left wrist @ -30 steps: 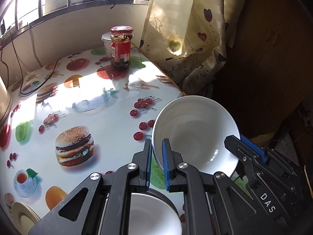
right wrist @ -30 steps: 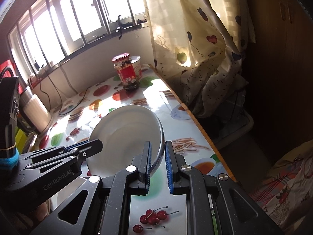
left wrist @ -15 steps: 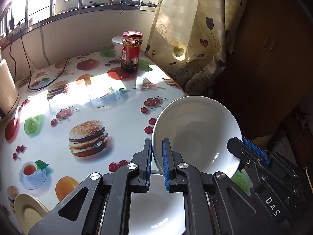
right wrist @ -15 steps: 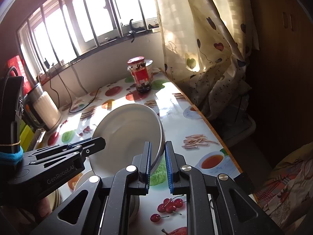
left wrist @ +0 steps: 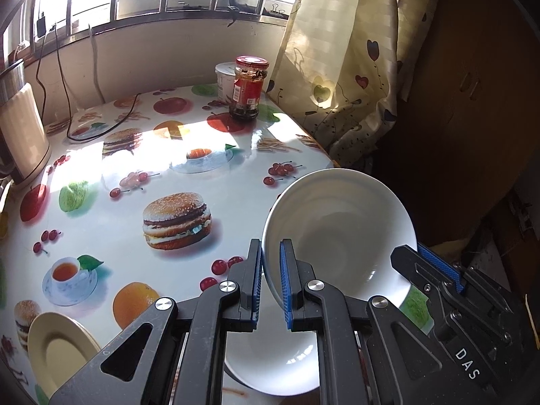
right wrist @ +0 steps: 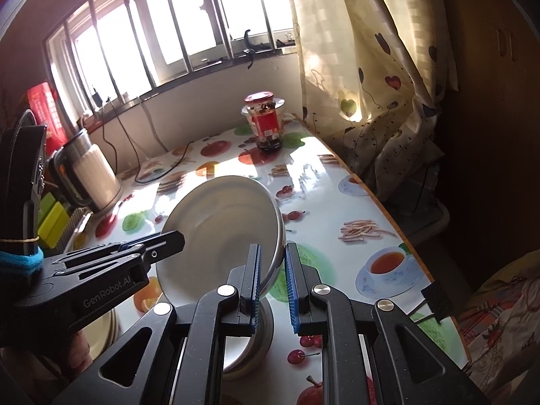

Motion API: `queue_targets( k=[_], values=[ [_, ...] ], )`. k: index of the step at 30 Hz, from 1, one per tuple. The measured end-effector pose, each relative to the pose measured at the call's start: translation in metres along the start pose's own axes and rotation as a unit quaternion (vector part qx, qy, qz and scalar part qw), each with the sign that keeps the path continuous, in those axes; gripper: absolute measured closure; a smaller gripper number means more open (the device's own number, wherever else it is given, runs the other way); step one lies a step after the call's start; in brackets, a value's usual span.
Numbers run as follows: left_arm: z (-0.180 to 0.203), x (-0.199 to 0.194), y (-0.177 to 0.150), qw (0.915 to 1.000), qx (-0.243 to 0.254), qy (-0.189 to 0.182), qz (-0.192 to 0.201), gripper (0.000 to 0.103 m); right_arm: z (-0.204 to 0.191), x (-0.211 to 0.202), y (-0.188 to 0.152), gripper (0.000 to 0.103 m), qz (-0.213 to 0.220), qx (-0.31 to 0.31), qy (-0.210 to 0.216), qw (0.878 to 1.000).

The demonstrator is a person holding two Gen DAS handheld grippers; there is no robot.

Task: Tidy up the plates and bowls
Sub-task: 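Lower the bowl onto the stack with both grippers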

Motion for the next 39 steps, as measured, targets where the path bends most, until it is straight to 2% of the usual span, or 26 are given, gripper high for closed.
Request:
queue_targets(
  k=[24, 39],
  values=[
    [-0.028, 0.004, -0.036, 0.9996, -0.024, 0.001, -0.016, 0.092, -0.023, 0.012, -0.032, 0.089, -0.028, -0.012, 0.009, 1.000],
    [-0.037, 0.011, -0.044, 0.9992, -0.031, 0.004, -0.026, 0.092, -0.027, 0.023, -0.043, 0.089, -0.045, -0.011, 0.012, 0.999]
  ],
)
Point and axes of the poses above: each gripper's, at about its wrist camera, not at the fingertips, and x roughly the way its jaws point, z to its right, y to its top, the point moved 5 cm from there along x, roughly the way its jaws point, and after that the axes turned 14 degrees about -z, right-handed, at the moved point
